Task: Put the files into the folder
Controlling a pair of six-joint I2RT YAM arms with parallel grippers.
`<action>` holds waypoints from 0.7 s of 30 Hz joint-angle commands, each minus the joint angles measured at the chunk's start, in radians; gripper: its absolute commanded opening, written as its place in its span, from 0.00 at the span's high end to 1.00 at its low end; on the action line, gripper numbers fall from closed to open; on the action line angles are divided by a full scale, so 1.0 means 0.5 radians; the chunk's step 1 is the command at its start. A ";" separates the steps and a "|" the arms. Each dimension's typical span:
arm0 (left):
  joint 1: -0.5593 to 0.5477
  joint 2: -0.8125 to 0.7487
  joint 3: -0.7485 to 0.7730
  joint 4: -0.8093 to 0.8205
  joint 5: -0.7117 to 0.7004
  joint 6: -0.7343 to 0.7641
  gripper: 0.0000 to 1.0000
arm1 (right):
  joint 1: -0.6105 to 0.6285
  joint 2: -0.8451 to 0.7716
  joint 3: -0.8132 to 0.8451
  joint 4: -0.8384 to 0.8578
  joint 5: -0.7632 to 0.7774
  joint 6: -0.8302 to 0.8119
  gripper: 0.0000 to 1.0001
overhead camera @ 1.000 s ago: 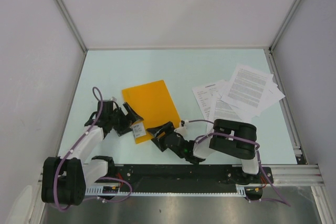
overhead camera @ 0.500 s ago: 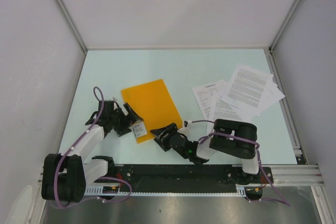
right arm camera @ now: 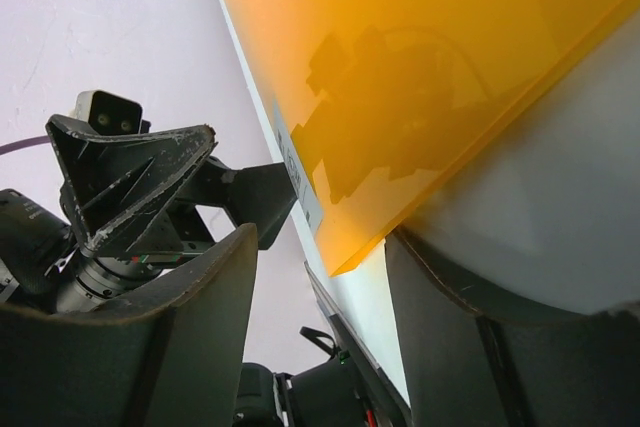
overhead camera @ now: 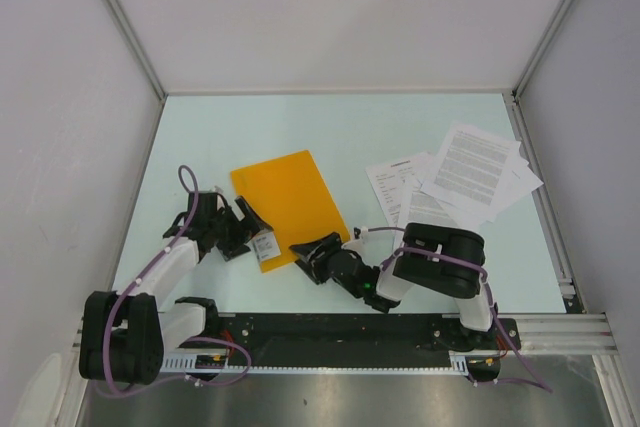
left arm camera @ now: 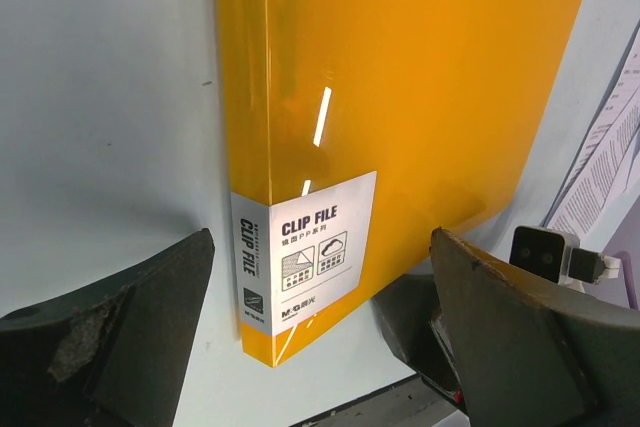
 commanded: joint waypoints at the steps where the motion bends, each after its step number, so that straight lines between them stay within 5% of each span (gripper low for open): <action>1: -0.014 0.009 0.030 0.048 -0.017 0.025 0.05 | -0.024 0.038 -0.017 0.139 0.003 0.007 0.42; 14: -0.014 0.030 0.043 0.048 -0.024 0.053 0.05 | -0.039 0.044 -0.035 0.213 -0.070 -0.002 0.49; 21: -0.014 0.061 0.055 0.063 -0.027 0.068 0.04 | -0.015 -0.017 -0.050 0.176 -0.064 -0.064 0.41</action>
